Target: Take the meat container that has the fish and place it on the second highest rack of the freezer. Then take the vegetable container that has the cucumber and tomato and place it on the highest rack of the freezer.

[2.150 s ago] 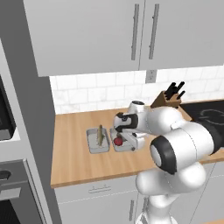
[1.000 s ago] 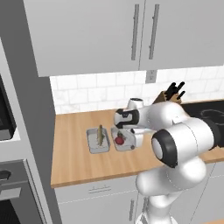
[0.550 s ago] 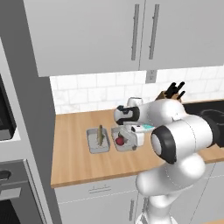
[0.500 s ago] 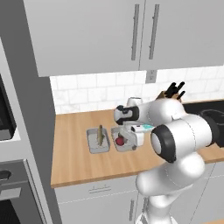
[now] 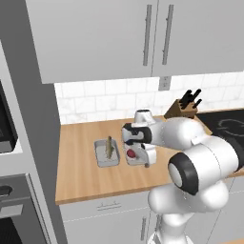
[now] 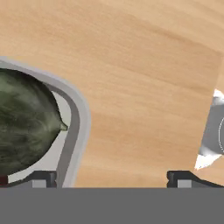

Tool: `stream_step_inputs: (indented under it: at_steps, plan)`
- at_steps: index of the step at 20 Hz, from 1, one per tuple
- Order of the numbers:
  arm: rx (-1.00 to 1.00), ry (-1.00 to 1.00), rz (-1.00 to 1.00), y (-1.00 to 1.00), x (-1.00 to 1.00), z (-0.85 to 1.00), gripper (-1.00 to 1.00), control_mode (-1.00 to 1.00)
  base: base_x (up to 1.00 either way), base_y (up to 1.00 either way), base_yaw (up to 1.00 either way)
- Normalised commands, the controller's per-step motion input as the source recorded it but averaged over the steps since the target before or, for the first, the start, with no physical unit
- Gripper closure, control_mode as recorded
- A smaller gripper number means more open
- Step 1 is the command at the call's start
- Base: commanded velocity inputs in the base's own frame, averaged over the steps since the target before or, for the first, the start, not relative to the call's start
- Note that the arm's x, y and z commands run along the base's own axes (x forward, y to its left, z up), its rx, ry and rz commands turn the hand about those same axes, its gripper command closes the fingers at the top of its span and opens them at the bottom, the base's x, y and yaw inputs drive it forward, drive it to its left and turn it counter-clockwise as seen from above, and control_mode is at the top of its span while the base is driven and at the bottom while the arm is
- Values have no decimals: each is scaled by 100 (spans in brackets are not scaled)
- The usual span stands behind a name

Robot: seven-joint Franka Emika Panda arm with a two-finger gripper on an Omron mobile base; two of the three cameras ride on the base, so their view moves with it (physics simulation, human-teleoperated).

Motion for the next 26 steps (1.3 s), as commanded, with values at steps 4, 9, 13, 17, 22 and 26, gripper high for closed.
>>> stream_step_inputs:
  at_steps: [4, 9, 13, 17, 22, 26]
  plan:
    - [-5, -7, -5, -1, 5, -8, -100, -100, 0, 0, 0]
    - [0, 10, -5, -14, 63, 0, -100, -100, 0, 0, 0]
    - [1, 22, -4, -7, 62, -2, -100, -100, 0, 0, 0]
    - [0, 15, -2, 4, 8, -31, 100, -100, 0, 0, 0]
    - [0, 2, -3, 6, -41, -49, 100, -100, 0, 0, 0]
    - [0, 0, -5, 0, -62, -59, 100, -100, 0, 0, 0]
